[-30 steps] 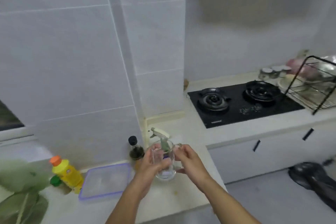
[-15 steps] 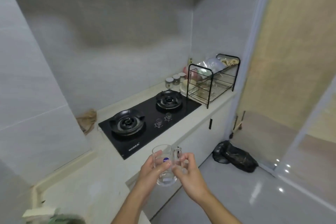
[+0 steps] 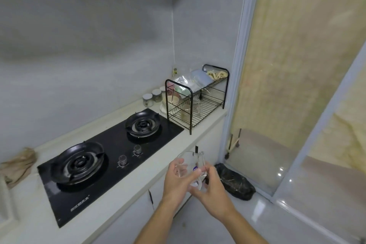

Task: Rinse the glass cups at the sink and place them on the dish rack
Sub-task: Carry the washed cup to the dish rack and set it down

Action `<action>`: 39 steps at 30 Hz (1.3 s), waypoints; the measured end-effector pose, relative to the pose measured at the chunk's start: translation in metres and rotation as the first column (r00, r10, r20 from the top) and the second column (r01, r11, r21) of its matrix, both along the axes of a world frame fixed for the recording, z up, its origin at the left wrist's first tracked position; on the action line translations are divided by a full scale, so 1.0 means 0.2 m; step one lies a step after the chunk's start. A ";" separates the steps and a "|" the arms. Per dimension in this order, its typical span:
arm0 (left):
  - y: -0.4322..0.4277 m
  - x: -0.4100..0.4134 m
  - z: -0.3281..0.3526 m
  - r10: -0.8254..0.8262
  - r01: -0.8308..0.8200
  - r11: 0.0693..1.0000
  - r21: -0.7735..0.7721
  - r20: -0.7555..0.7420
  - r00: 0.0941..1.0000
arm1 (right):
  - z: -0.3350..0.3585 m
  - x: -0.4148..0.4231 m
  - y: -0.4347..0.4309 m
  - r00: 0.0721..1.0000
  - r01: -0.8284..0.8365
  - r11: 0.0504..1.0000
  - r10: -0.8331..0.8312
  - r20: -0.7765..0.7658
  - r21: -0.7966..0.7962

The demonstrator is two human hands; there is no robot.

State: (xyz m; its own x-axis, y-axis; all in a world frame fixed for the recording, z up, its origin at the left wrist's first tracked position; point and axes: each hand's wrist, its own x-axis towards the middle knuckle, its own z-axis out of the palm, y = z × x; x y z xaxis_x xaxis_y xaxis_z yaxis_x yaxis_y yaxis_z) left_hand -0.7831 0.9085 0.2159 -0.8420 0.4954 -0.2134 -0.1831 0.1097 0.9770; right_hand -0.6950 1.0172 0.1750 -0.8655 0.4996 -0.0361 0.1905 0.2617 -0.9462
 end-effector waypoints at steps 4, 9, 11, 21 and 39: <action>0.29 -0.15 -0.06 0.003 -0.003 0.998 -0.058 -0.005 1.000 | -0.05 -0.15 0.23 0.999 0.017 0.999 -0.018 0.037 0.034; 0.70 -0.47 -0.15 -0.045 0.036 0.991 -0.129 -0.065 0.997 | -0.16 -0.44 0.63 0.993 0.057 0.993 -0.067 0.100 0.100; 0.87 -0.62 -0.14 -0.071 0.057 0.987 -0.150 -0.084 0.994 | -0.17 -0.58 0.80 0.985 0.050 0.991 -0.069 0.158 0.123; 1.60 -1.22 -0.14 -0.091 0.074 0.959 -0.272 -0.050 0.995 | -0.13 -1.05 1.54 0.900 -0.108 0.906 -0.086 0.427 0.409; 2.52 -1.66 -0.25 0.159 -0.176 0.984 -0.031 0.607 0.779 | -0.25 -1.69 2.77 0.770 -0.628 0.646 0.431 0.471 0.435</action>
State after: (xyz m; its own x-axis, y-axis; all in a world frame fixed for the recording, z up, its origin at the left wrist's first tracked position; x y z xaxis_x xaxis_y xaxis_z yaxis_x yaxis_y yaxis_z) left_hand -1.1157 1.4133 0.1650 -0.6148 0.3712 -0.6959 -0.7499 -0.0017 0.6616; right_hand -1.0337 1.5711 0.1255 -0.9756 -0.0277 -0.2178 0.0926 0.8474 -0.5228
